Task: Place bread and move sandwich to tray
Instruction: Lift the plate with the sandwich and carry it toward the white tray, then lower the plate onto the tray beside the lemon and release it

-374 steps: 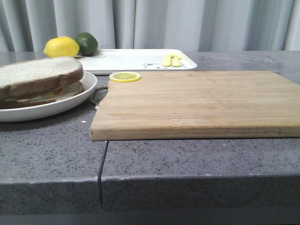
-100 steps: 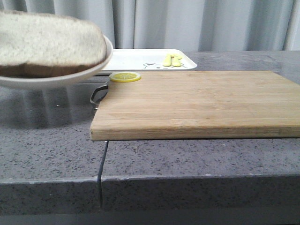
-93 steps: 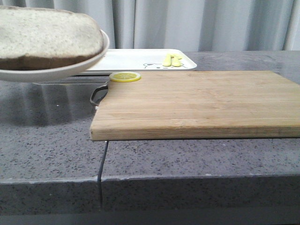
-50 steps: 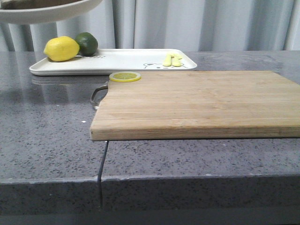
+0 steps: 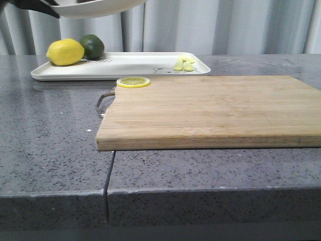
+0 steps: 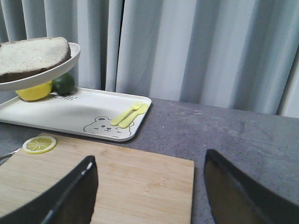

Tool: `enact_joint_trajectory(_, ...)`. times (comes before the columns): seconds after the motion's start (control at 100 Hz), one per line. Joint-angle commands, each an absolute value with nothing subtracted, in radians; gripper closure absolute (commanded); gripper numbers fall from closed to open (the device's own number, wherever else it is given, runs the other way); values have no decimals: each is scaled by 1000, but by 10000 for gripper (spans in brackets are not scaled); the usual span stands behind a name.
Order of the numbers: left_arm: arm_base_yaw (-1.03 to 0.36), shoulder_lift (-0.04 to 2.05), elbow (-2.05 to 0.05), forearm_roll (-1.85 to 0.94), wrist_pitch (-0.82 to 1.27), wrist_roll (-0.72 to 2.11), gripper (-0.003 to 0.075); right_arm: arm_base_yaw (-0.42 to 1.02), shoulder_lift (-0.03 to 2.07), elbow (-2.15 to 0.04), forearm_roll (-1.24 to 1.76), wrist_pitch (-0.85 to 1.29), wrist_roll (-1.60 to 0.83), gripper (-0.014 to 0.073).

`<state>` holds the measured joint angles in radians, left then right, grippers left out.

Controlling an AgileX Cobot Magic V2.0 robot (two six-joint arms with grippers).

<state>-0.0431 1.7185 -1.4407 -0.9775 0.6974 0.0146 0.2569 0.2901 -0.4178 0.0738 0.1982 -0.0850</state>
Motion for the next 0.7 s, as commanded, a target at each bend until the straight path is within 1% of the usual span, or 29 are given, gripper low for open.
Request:
enact_joint_trajectory(0.0,-52,1738,-1567,-1049,713,7,739,250,295,-443,67,110,-86,105)
enact_joint_trajectory(0.14,-52,1826,-1682,-1009,750,-8,740,250,295,-443,67,103,-86,105)
enact_joint_trajectory(0.37,-52,1931,-1846,-820,805,-105,740,250,295,-443,67,100,-86,106)
enact_joint_trajectory(0.69,-52,2032,-1936,-799,797,-128,740,250,295,-443,68,100,-86,105)
